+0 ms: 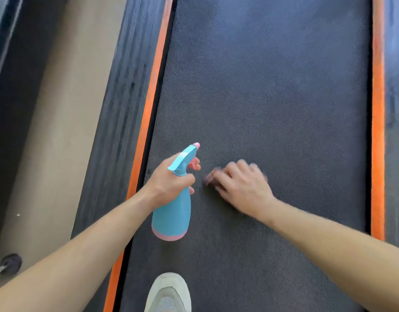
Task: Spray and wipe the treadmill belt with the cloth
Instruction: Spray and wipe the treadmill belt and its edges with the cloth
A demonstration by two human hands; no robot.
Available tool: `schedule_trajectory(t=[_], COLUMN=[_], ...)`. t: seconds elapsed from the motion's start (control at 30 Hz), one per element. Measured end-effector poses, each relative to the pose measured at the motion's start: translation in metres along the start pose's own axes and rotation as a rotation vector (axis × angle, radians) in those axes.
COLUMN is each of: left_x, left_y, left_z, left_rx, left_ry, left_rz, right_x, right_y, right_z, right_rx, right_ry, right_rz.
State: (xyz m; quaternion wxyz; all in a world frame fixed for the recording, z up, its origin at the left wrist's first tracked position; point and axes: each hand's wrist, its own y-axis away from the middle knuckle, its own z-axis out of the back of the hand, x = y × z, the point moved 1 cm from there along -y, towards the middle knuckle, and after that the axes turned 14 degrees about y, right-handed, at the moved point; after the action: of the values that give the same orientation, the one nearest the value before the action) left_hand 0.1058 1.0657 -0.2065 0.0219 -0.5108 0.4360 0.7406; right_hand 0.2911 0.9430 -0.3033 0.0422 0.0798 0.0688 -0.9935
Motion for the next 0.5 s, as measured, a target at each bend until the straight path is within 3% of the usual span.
schedule_trajectory(t=[0.1,0.2,0.4,0.5], left_x=[0.0,-0.003,-0.005,-0.004], left_y=[-0.001,-0.003,-0.012,-0.017], left_z=[0.001,0.004,0.007,0.007], left_rx=[0.017,0.015,0.0,-0.01], left_ry=[0.018,0.039,0.082,0.094], left_rz=[-0.027,-0.038,-0.042,-0.037], right_x=[-0.041,-0.037,0.018,-0.004], right_y=[-0.058,-0.062,0.024,-0.014], right_z=[-0.01,-0.007,0.005,-0.006], right_rx=[0.036,0.06,-0.004,-0.015], right_ry=[0.03,0.037,-0.06,-0.028], right_rz=[-0.272,-0.317,0.125,0.045])
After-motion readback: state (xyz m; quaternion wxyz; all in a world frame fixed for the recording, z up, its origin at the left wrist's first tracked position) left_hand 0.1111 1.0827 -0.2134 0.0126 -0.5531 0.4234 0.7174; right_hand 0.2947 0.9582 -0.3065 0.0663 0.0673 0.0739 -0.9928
